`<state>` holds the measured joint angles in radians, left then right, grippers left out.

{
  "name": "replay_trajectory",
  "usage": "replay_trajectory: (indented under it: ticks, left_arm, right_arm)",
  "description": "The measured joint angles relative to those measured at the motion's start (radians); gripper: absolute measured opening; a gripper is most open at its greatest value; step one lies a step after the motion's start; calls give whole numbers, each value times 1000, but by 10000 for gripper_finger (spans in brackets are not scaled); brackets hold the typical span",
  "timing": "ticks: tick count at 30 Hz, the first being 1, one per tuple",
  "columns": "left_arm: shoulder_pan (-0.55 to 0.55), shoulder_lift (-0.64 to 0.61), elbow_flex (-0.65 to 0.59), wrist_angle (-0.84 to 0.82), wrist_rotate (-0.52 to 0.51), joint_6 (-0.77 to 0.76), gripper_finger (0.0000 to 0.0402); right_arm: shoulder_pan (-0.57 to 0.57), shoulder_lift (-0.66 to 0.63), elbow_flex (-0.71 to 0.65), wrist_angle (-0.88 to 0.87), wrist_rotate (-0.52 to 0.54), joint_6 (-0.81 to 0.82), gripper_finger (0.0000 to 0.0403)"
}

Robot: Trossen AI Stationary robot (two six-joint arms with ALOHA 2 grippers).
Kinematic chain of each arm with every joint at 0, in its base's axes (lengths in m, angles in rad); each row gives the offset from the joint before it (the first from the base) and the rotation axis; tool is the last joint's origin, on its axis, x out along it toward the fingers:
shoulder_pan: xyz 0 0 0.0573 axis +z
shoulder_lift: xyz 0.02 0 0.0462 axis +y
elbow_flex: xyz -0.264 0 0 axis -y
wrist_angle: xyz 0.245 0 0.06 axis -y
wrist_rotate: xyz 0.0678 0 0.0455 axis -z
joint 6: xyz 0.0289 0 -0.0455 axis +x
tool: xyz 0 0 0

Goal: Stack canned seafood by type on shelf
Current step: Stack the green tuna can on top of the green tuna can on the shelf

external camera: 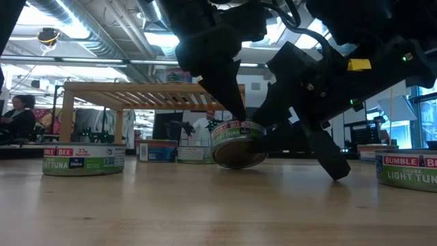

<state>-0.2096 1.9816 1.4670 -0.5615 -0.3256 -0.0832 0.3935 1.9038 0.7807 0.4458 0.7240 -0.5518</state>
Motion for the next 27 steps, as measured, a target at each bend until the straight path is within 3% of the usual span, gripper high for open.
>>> replay_trajectory:
  ticks: [6,11,17,21,27]
  left_arm:
    - [0,0,0,-4,2,-1,5]
    - [-1,0,21,-33,5,3,43]
    - [-1,-5,135,-260,5,-12,92]
    - [1,-60,164,-369,-2,-21,92]
    - [0,-182,164,-537,-62,-61,60]
  right_arm:
    - [0,1,12,-9,1,-3,149]
    - [-2,5,40,-25,-1,-8,148]
    - [-2,5,64,-93,24,-9,143]
    - [-2,-11,74,-116,21,-10,150]
    - [-2,-94,74,-161,29,-26,143]
